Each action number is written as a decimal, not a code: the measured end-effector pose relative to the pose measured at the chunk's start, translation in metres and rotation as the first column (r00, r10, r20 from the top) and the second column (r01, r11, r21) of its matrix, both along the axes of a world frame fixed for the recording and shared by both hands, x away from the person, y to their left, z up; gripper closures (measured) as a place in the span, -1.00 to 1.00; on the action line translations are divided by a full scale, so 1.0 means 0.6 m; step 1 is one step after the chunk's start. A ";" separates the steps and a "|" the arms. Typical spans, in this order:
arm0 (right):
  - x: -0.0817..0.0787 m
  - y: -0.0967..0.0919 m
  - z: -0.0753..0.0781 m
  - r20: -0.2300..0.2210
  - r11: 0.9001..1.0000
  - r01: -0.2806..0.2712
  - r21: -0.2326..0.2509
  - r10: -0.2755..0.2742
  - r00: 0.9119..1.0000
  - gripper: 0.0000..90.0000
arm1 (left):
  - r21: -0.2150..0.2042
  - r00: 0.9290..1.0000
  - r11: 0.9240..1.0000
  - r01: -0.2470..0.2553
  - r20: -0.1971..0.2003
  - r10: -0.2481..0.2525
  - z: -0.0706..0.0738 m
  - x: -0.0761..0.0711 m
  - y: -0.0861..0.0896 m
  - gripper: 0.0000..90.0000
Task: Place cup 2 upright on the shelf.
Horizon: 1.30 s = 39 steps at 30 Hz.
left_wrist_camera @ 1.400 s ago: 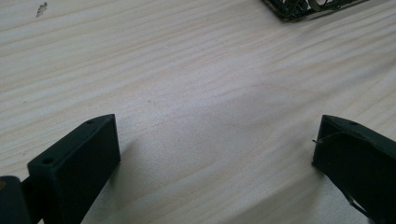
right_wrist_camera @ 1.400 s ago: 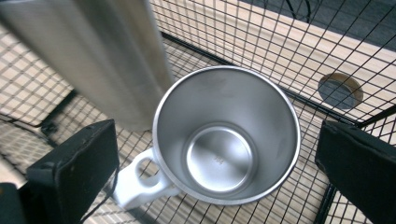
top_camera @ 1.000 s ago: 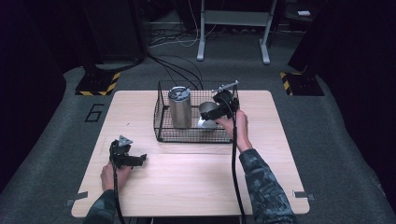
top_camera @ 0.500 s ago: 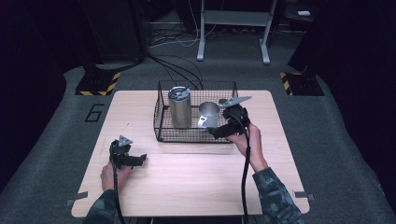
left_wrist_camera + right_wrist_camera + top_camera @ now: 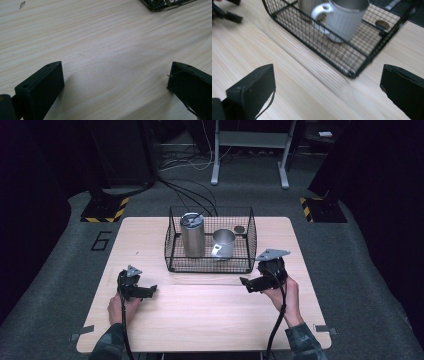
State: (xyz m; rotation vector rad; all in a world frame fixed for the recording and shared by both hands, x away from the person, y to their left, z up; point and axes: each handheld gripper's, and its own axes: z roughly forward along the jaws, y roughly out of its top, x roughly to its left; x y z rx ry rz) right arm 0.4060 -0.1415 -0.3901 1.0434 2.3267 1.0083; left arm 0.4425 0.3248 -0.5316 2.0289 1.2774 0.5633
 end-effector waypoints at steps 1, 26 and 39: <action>-0.005 -0.004 -0.005 0.008 1.000 0.003 -0.004 -0.003 1.000 -1.00 | 0.000 1.000 1.000 0.002 -0.004 -0.002 0.000 0.000 0.000 -1.00; -0.076 -0.107 -0.210 -0.084 0.985 0.171 0.028 -0.168 0.982 -1.00 | 0.007 1.000 1.000 0.003 -0.005 -0.003 0.001 0.000 0.001 -1.00; -0.079 -0.114 -0.235 -0.070 0.971 0.239 0.022 -0.237 0.969 -1.00 | 0.010 1.000 1.000 0.008 -0.011 -0.008 0.002 0.000 0.001 -1.00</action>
